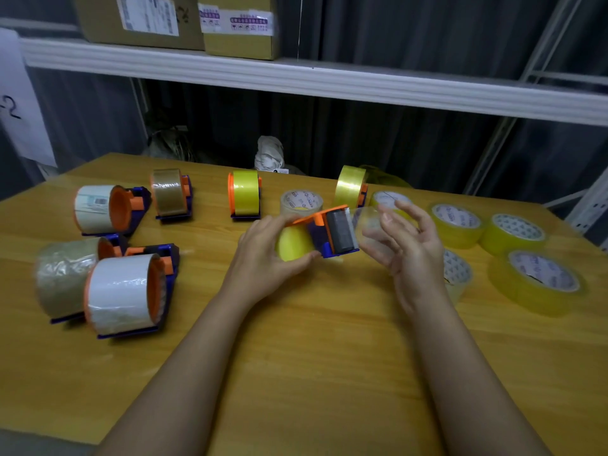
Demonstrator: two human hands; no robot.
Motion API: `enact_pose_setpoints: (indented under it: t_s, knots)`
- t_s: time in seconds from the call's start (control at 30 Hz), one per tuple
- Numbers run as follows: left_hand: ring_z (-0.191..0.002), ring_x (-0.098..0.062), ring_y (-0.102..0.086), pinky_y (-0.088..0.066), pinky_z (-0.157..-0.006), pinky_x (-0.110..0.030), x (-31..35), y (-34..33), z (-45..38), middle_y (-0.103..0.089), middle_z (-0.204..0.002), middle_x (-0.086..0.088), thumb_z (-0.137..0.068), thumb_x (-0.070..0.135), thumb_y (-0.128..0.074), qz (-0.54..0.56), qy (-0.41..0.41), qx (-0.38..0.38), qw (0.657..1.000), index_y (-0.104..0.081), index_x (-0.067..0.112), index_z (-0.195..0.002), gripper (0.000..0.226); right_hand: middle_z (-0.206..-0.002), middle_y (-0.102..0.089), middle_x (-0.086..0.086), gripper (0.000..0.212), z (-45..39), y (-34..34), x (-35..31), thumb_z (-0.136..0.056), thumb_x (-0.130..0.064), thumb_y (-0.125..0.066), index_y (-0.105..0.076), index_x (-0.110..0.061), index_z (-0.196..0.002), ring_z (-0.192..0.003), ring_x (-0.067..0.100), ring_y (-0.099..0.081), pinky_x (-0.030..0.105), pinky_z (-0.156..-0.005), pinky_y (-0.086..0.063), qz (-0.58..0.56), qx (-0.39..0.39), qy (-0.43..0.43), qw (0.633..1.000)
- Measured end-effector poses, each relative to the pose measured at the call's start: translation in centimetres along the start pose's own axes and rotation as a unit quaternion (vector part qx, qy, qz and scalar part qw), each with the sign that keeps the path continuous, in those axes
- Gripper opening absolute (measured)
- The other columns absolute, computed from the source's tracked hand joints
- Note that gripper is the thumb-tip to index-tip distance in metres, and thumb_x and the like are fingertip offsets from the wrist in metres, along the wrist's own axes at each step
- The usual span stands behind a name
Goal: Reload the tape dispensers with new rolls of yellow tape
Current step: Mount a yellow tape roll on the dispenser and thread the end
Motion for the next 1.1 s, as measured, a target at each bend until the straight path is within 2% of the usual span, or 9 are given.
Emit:
enact_pose_setpoints:
  t_s: [0.1,0.2,0.23,0.3,0.43,0.6,0.73,0.93,1.1]
  knots:
    - [-0.105,-0.007,-0.048,-0.043,-0.092,-0.038,0.0,0.1,-0.1,-0.055,-0.107,0.013,-0.069,0.05,-0.07,0.008,-0.001,-0.004,1.0,-0.048,0.042,-0.117,0.054,-0.107,-0.069,0.002,0.035,0.0,0.1,-0.1,-0.088,-0.008,-0.066,-0.055,-0.019,-0.12,-0.08,0.017,-0.07,0.032,-0.066,-0.059,-0.004,0.016,0.003,1.0]
    - [-0.108,-0.006,-0.049,-0.042,-0.093,-0.028,-0.3,0.5,-0.1,-0.054,-0.11,0.015,-0.07,0.044,-0.077,0.025,0.006,0.006,1.0,-0.051,0.036,-0.119,0.055,-0.103,-0.07,0.006,0.015,-0.2,1.4,0.3,-0.095,-0.021,-0.059,-0.057,-0.02,-0.11,-0.075,0.014,-0.069,0.032,-0.064,-0.059,-0.003,0.076,-0.022,0.997]
    - [-0.109,-0.006,-0.049,-0.042,-0.093,-0.027,-0.5,0.7,-0.1,-0.052,-0.109,0.017,-0.069,0.047,-0.074,0.023,0.011,0.013,1.0,-0.054,0.032,-0.12,0.057,-0.099,-0.07,0.007,0.008,-0.4,2.2,0.2,-0.098,-0.023,-0.055,-0.057,-0.021,-0.105,-0.071,0.012,-0.067,0.03,-0.062,-0.058,0.013,0.104,-0.015,0.994]
    - [-0.109,-0.008,-0.049,-0.043,-0.094,-0.035,-0.6,1.0,0.0,-0.052,-0.109,0.016,-0.065,0.058,-0.063,0.001,0.017,0.018,1.0,-0.055,0.027,-0.122,0.065,-0.089,-0.068,0.004,0.007,-0.5,2.8,-0.7,-0.099,-0.022,-0.053,-0.059,-0.021,-0.097,-0.065,0.006,-0.062,0.023,-0.058,-0.055,0.079,0.125,0.032,0.988]
    - [-0.108,-0.006,-0.047,-0.043,-0.096,-0.045,-0.5,0.9,-0.1,-0.051,-0.11,0.016,-0.064,0.064,-0.056,-0.004,0.023,0.023,0.999,-0.056,0.026,-0.122,0.07,-0.08,-0.066,-0.004,0.012,0.1,0.3,-0.9,-0.095,-0.018,-0.059,-0.068,-0.023,-0.089,-0.068,0.004,-0.059,0.017,-0.063,-0.052,0.2,0.051,0.116,0.972]
    - [-0.107,-0.005,-0.046,-0.043,-0.095,-0.044,-0.4,0.7,-0.3,-0.049,-0.11,0.018,-0.065,0.063,-0.056,-0.011,0.018,0.019,1.0,-0.055,0.027,-0.122,0.068,-0.088,-0.069,-0.009,0.01,0.2,-1.2,0.1,-0.093,-0.025,-0.06,-0.071,-0.025,-0.094,-0.08,0.001,-0.062,0.018,-0.069,-0.053,0.224,-0.02,0.082,0.971]
    - [-0.107,-0.013,-0.051,-0.044,-0.093,-0.048,-0.3,0.3,-0.2,-0.054,-0.109,0.014,-0.067,0.061,-0.058,-0.023,0.0,0.009,1.0,-0.054,0.031,-0.121,0.062,-0.078,-0.069,-0.012,0.011,0.3,-1.4,0.8,-0.091,-0.025,-0.064,-0.072,-0.028,-0.085,-0.079,0.0,-0.063,0.03,-0.079,-0.057,0.26,-0.029,0.066,0.963]
    - [-0.105,-0.014,-0.051,-0.044,-0.091,-0.049,-0.3,0.2,-0.1,-0.058,-0.109,0.006,-0.068,0.061,-0.059,-0.025,-0.001,0.013,1.0,-0.055,0.029,-0.12,0.062,-0.084,-0.072,-0.013,0.009,0.5,-0.8,0.7,-0.09,-0.026,-0.065,-0.073,-0.027,-0.086,-0.087,0.003,-0.064,0.027,-0.079,-0.055,0.223,-0.019,0.045,0.974]
    - [-0.108,-0.012,-0.048,-0.043,-0.093,-0.047,-0.1,0.3,0.0,-0.052,-0.11,0.015,-0.067,0.063,-0.057,-0.018,0.004,0.013,1.0,-0.055,0.028,-0.121,0.065,-0.083,-0.072,-0.015,0.008,0.4,-0.4,1.1,-0.088,-0.023,-0.068,-0.074,-0.021,-0.092,-0.082,-0.002,-0.064,0.019,-0.071,-0.05,0.143,0.002,0.013,0.99]
Point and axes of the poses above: each hand's wrist, its own z-axis away from the middle knuckle, its own y-axis out of the back of the hand, x = y × z, the point moved 8 cm from there along -z, towards the middle knuckle
